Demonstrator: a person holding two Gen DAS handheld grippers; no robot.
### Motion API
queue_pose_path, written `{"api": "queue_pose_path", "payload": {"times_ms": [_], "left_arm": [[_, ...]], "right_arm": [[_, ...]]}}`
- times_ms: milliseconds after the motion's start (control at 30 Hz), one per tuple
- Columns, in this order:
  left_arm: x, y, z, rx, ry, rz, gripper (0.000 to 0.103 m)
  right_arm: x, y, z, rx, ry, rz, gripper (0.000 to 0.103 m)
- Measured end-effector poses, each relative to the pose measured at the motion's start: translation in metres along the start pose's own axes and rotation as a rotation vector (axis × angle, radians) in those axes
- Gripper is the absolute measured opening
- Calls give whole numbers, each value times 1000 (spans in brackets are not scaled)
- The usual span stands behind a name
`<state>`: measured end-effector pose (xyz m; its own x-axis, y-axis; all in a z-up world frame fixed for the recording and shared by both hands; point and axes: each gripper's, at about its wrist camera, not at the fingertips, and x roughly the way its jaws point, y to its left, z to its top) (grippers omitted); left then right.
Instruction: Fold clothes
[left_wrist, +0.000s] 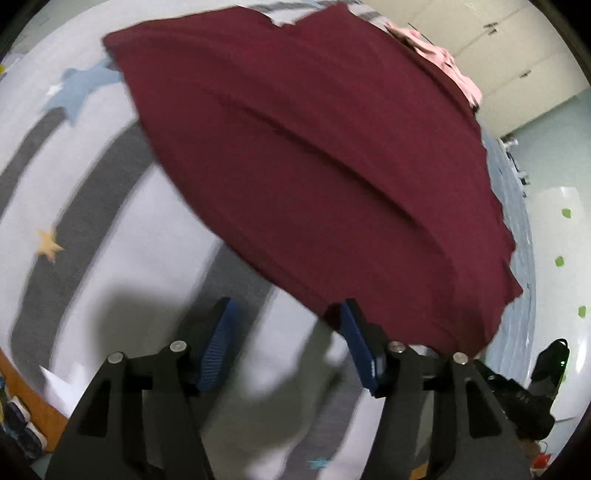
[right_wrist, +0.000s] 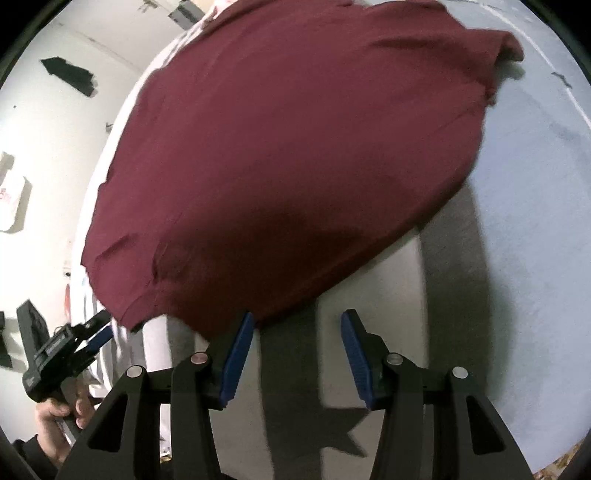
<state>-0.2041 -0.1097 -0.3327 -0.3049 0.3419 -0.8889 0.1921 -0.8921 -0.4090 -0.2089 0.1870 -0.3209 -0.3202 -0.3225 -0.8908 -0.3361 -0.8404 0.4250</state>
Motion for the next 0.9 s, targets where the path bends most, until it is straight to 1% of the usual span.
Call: {"api": "queue_pose_path", "payload": {"times_ms": [67,133,233,333,400,467,500,533,567,600,633,667,733,800,867,900], "left_arm": [[4,-12,-3,30,5,-20,56],[7,-20,-6,40,20,-54,56],[12,-32,-6,59,32,-81,56],[22,-43,1,67,33,-73,56],[28,-48,5,72,31,-64,56],[33,-58,10,91,27,-38,54],[33,-61,11,106,17,-18,45],[33,-64,6,119,9,10,29],[33,-64,5,129,6,34,24],[33,-62,6,128,5,35,18],[31,-58,7,119,3,22,11],[29,-57,7,121,3,16,11],[26,-55,8,133,5,12,8],[21,-55,7,150,10,13,8],[17,-55,10,173,17,20,4],[12,-58,8,179,20,24,4]], "right_arm": [[4,4,-2,11,-5,22,46],[7,8,-3,22,-11,43,48],[12,13,-4,48,-23,62,48],[15,15,-27,70,-31,80,48],[19,22,-23,64,-29,81,48],[24,29,-22,54,-26,78,48],[26,31,-21,55,-26,77,48],[27,31,-21,63,-28,77,47],[29,30,-20,72,-29,78,42],[28,27,-19,80,-31,74,39],[25,23,-21,84,-31,65,26],[23,20,-24,85,-32,54,15],[20,16,-28,87,-24,65,10],[18,17,-31,74,-15,70,9],[12,20,-35,38,-11,63,9],[10,22,-36,26,-10,61,8]]}}
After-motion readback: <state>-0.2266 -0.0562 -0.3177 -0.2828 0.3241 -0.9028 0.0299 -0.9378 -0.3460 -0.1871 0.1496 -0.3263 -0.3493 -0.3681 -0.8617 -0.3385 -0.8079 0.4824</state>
